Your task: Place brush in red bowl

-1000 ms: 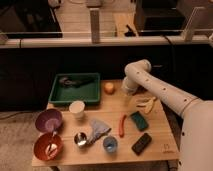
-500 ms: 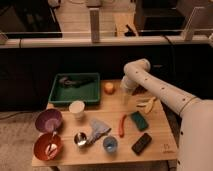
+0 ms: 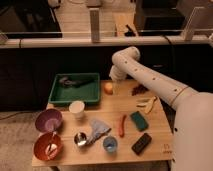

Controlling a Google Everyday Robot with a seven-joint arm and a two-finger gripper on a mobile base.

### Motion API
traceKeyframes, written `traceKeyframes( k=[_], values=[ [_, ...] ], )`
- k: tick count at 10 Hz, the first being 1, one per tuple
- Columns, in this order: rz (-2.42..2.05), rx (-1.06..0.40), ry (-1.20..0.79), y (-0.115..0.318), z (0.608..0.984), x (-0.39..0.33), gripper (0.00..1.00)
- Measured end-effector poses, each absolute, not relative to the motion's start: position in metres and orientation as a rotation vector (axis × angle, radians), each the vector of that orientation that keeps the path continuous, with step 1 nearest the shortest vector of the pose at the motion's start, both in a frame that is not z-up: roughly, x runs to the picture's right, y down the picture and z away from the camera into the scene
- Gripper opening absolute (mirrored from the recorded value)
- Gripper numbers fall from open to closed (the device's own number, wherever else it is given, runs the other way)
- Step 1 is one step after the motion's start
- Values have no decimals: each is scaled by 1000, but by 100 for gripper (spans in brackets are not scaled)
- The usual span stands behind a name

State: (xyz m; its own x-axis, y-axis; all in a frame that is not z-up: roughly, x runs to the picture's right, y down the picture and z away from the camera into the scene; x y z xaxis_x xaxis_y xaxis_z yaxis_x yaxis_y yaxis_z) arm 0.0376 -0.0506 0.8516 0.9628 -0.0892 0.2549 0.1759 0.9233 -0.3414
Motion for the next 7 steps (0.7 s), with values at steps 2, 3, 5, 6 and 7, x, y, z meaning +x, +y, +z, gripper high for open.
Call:
traceKeyframes(
  k=[2,3,5,6,7],
  values=[
    [-171,-337,-273,-64,845,14,80],
    [-186,-321,-291,-70,841,-1,80],
    [-223,-293,-332,-79,834,-41,80],
    [-235,-282,-342,-82,833,-54,80],
    [-243,-270,-359,-85,832,-72,80]
  ],
)
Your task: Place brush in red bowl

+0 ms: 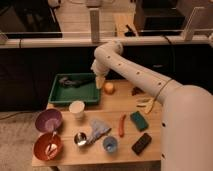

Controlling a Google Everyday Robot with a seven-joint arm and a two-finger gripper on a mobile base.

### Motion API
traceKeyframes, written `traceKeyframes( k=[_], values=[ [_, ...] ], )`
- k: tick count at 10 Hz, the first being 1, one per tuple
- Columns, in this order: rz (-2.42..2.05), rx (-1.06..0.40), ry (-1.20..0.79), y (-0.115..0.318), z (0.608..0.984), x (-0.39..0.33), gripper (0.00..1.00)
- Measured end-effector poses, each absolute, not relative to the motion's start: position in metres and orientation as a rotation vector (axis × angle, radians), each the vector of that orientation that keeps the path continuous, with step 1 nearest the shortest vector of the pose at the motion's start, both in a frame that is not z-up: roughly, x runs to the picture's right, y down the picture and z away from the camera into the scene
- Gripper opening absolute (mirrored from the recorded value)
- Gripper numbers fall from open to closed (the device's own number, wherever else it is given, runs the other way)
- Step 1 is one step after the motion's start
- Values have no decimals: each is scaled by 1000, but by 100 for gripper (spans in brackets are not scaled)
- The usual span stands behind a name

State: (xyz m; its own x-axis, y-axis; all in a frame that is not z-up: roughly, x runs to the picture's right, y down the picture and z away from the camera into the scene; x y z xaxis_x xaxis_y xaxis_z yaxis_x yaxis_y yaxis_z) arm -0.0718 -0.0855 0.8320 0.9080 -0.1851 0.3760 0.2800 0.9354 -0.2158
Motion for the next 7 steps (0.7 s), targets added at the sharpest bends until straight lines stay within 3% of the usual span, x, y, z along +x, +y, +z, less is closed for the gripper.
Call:
traceKeyframes(
  k=[7],
  values=[
    [-231,-239,-424,-97,857,-134,80]
  ],
)
